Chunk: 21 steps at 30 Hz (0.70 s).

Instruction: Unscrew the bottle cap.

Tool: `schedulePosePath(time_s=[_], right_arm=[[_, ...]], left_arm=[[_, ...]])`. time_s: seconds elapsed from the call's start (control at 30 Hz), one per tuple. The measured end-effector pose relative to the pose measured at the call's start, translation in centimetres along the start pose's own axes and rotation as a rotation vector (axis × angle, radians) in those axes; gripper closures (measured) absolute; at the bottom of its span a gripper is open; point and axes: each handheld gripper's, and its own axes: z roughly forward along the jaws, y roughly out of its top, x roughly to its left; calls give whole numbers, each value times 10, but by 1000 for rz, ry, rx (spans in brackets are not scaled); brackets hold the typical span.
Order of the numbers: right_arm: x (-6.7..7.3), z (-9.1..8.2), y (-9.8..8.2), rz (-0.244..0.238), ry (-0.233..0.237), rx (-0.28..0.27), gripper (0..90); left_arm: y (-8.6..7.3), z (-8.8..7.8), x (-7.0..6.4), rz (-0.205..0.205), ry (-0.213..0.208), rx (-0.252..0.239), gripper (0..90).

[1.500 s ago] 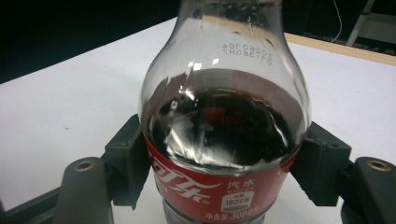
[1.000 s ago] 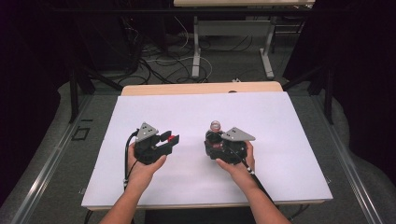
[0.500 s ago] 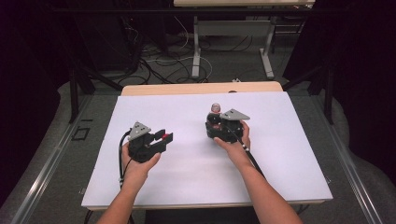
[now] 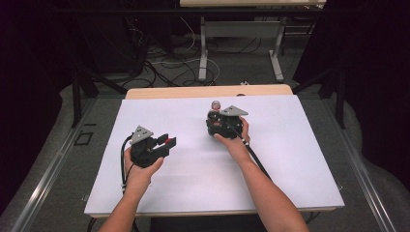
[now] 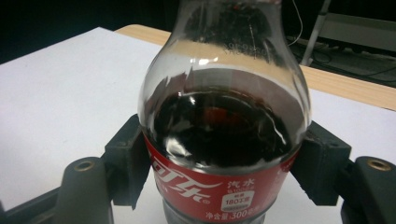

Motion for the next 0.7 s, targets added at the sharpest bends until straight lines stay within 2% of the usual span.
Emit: schedulePosePath(time_s=[0.03, 0.17, 0.23, 0.3, 0.37, 0.4, 0.5, 0.7], right_arm=[[2, 2, -1, -22, -2, 3, 294], [8, 6, -6, -25, 18, 16, 293], [11, 7, -7, -41, 22, 9, 291], [14, 7, -9, -58, 10, 2, 291], [13, 6, -9, -56, 10, 17, 289], [12, 6, -10, -43, 10, 1, 287], [9, 4, -12, -18, 22, 3, 284], [9, 4, -12, -20, 17, 3, 272]], left_arm=[[0, 1, 0, -9, -2, 0, 619], [-1, 2, 0, 3, 2, 4, 619], [-1, 2, -1, -8, -2, 2, 619], [-2, 2, 0, 3, 0, 9, 619], [-2, 2, 0, 3, -1, 10, 619], [-2, 3, 0, 2, 0, 11, 618], [-3, 4, -1, -7, -2, 8, 619], [-3, 7, -3, 12, -6, 16, 619]])
